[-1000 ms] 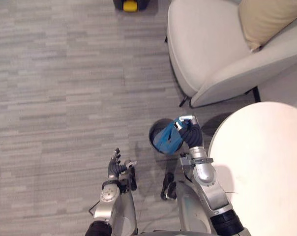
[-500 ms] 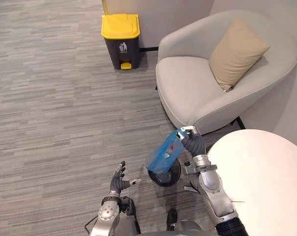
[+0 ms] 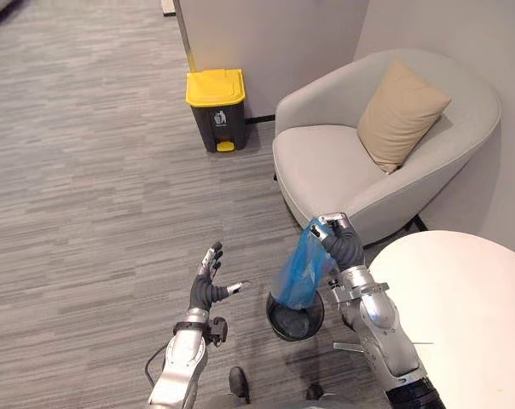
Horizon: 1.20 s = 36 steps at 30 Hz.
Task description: Gather rubbish on tea table into small bin, then transfer packed bag to large trash can.
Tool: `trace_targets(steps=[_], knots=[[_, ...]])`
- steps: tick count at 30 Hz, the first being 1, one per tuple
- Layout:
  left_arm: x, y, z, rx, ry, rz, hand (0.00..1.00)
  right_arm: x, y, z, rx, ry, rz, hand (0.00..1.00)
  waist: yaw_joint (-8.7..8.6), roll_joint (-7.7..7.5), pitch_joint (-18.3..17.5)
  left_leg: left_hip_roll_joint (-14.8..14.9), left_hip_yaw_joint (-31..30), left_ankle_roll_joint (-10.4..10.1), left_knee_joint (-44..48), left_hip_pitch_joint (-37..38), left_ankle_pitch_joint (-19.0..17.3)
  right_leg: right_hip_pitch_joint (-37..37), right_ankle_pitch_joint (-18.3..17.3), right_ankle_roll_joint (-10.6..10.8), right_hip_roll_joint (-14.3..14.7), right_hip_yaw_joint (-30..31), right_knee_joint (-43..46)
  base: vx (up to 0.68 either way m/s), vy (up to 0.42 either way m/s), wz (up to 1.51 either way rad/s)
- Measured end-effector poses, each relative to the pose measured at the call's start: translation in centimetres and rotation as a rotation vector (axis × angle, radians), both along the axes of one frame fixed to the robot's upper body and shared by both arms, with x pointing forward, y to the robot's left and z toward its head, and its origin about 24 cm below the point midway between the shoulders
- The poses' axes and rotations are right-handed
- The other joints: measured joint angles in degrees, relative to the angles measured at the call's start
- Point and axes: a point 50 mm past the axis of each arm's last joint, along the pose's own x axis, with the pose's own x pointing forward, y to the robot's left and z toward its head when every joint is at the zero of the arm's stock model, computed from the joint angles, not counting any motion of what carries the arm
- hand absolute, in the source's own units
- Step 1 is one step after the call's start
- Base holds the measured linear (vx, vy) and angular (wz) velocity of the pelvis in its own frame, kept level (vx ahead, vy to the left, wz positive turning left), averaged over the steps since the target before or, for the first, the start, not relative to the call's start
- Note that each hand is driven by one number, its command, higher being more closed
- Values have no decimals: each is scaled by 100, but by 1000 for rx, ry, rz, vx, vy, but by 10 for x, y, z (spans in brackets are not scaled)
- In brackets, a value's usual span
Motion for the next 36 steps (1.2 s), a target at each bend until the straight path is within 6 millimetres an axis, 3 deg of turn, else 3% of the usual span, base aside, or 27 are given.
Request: trace_targets(steps=[4,17,24,31,36], knots=[[9,-6,16,30,-84,-44,0,3,0,5,-7,-22,23,100,-12,22,-18,-3,-41,24,-4,0,44,3,20,-26,27,-1,2,-32,20,1],[20,-50,35,2,-164,-224,0,6,12,11,21,-39,74,100,-51,-9,-47,14,-110,39,-9,-5,180,-10,110,-49,61,1,-32,-3,2,-1],[18,-60,36,57,-172,-281,0,9,18,19,87,-54,123,100,-109,-120,-195,36,-36,38,-10,-24,189,-17,215,-39,96,99,-185,-10,23,-7],[19,-62,37,120,-192,-284,0,-3,37,41,214,-123,284,100,-122,-208,-249,32,18,38,-10,-27,188,-51,240,-21,93,170,-188,9,12,-5],[19,-63,34,142,-184,-274,0,-5,46,46,253,-128,342,100,-124,-265,-287,32,17,39,-11,-24,189,-48,240,-21,93,170,-183,0,0,0]])
